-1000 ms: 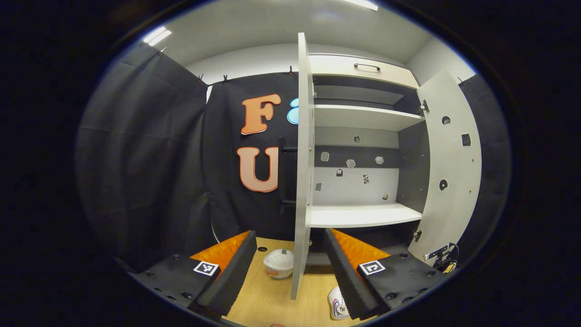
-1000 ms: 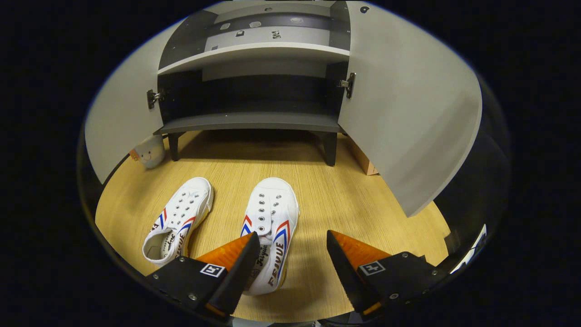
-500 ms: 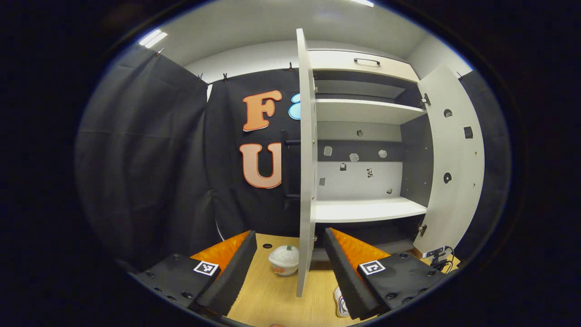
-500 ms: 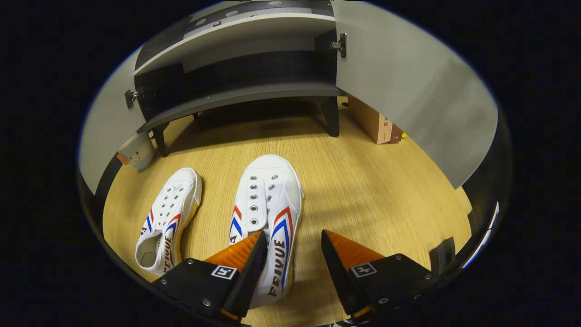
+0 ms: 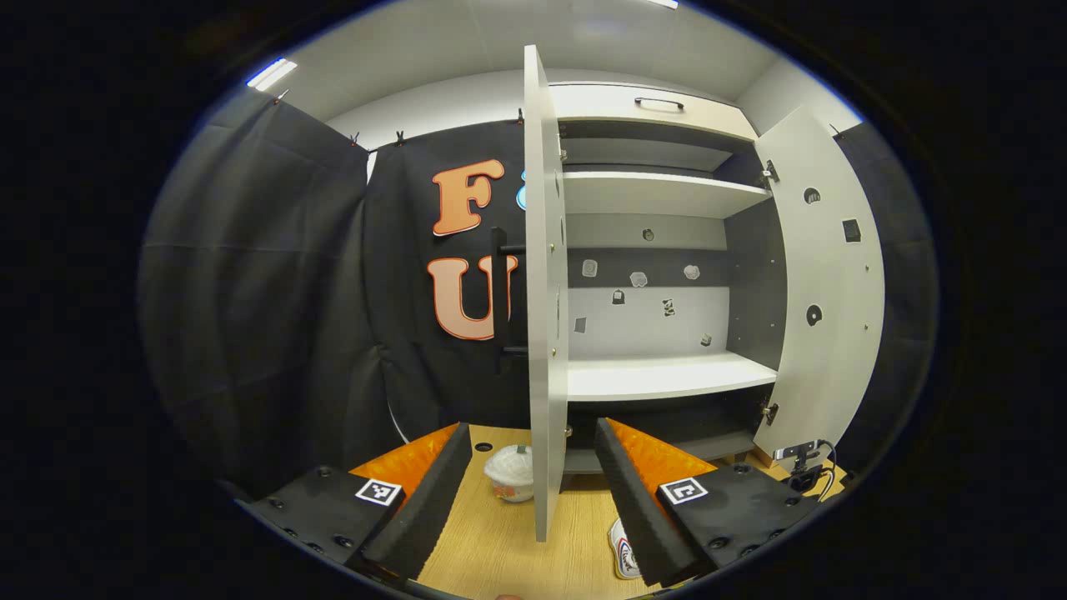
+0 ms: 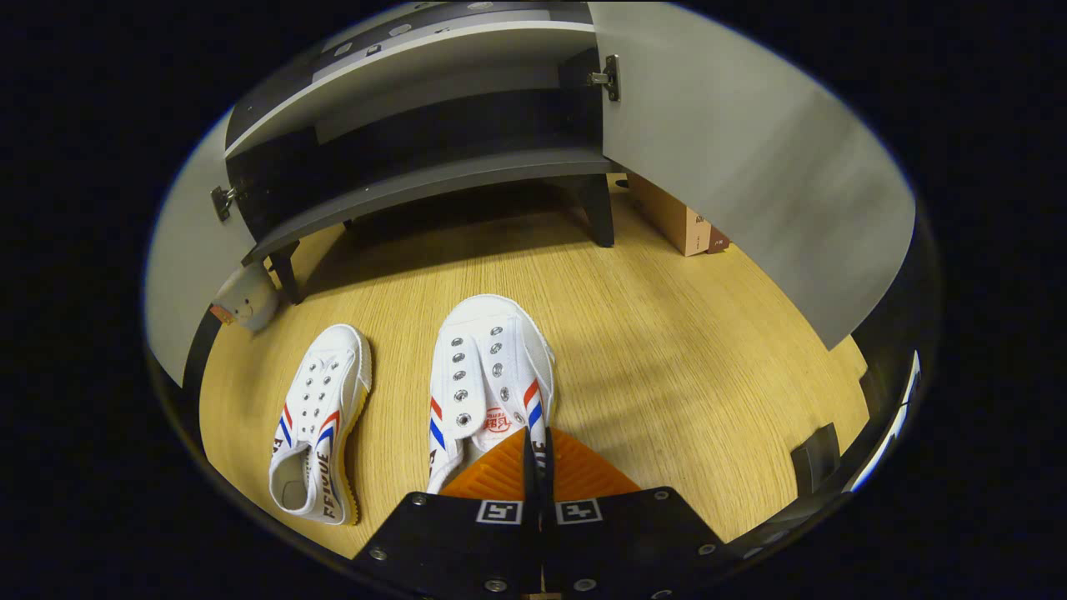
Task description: Grab one shoe with the right hand and put it into the shoe cabinet, grab the other shoe with the left hand and put it into the shoe cabinet; then close the right door with the right hand and the left door with the left hand.
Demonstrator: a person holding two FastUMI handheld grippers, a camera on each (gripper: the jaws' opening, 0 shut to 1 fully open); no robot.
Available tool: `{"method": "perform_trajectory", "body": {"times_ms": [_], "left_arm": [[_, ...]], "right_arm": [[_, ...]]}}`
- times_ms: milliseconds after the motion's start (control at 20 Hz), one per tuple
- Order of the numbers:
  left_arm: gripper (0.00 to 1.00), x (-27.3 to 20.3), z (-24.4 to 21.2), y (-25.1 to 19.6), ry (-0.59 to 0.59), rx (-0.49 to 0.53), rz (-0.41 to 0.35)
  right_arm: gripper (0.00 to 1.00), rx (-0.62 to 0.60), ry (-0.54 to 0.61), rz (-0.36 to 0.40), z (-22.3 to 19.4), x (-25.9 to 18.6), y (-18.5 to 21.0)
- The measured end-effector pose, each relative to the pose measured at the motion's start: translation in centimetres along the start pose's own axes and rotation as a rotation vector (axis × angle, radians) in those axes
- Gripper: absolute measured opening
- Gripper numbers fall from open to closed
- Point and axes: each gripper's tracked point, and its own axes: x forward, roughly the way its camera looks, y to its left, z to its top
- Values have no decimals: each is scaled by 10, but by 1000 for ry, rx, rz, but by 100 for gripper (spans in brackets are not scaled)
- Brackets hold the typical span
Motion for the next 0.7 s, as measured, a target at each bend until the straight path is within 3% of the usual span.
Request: {"method": "perform_trajectory", "body": {"times_ms": [400,700], "left_arm": [[97,8,-16,-24,14,-26,-57],[97,13,-22,-30,10,-21,-72]], "right_arm": [[0,-11,-83,16,66,-89,11],[0,-14,-161,69,133,-151,36]]}}
